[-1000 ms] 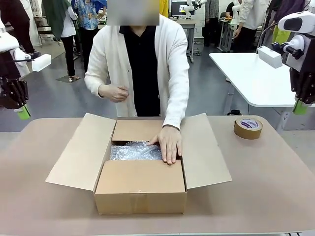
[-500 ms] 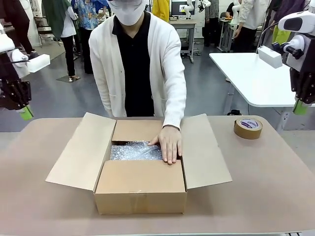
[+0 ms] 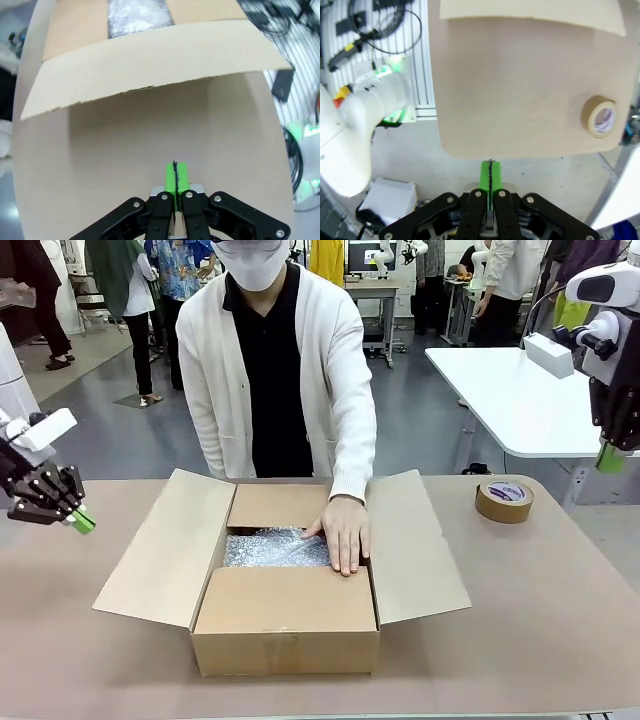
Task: Wrap the clocks to prevent damage.
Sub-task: Push the right (or left) flap of the Package Box to close it.
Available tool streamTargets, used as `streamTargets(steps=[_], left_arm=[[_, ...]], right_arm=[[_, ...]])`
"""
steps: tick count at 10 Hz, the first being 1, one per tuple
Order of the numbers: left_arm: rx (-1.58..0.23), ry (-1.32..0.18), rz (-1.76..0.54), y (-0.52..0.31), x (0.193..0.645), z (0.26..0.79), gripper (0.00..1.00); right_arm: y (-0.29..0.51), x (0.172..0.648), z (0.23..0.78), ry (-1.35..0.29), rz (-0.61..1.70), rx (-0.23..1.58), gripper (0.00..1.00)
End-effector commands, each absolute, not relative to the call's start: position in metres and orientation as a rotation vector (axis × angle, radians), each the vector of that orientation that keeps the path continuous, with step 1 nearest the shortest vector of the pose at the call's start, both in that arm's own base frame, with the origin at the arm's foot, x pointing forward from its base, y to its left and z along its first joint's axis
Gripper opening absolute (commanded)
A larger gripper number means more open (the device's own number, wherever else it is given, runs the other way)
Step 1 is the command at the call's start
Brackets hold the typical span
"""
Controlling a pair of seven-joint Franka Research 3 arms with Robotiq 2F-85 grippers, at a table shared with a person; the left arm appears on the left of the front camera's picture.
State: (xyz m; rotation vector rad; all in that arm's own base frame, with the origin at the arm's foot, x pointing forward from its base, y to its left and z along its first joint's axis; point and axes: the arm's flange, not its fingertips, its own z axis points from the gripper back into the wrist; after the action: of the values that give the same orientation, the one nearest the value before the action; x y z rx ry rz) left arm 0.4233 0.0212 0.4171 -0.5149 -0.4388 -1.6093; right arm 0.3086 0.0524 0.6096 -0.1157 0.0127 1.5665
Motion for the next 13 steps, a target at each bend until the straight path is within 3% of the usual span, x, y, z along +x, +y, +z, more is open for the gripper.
streamTargets(steps=[1,2,7,9,13], left_arm=[[-0.527,-0.468,-1.424,0.017,0.418,0.423,0.0],[-0.515,-0.439,-1.609,0.021,0.423,0.417,0.0],[-0.516,-0.438,-1.58,0.015,0.424,0.416,0.0],[-0.584,-0.588,-1.541,0.008,0.421,0.379,0.0],[-0.755,-0.703,-1.469,-0.001,0.407,0.333,0.0]], right_arm=[[0.051,0.309,0.61,0.008,1.578,-0.117,0.01],[0.051,0.309,0.61,0.008,1.578,-0.117,0.01],[0.051,0.309,0.61,0.008,1.578,-0.117,0.01],[0.051,0.309,0.61,0.008,1.578,-0.117,0.01],[0.051,0.309,0.61,0.008,1.578,-0.117,0.01]])
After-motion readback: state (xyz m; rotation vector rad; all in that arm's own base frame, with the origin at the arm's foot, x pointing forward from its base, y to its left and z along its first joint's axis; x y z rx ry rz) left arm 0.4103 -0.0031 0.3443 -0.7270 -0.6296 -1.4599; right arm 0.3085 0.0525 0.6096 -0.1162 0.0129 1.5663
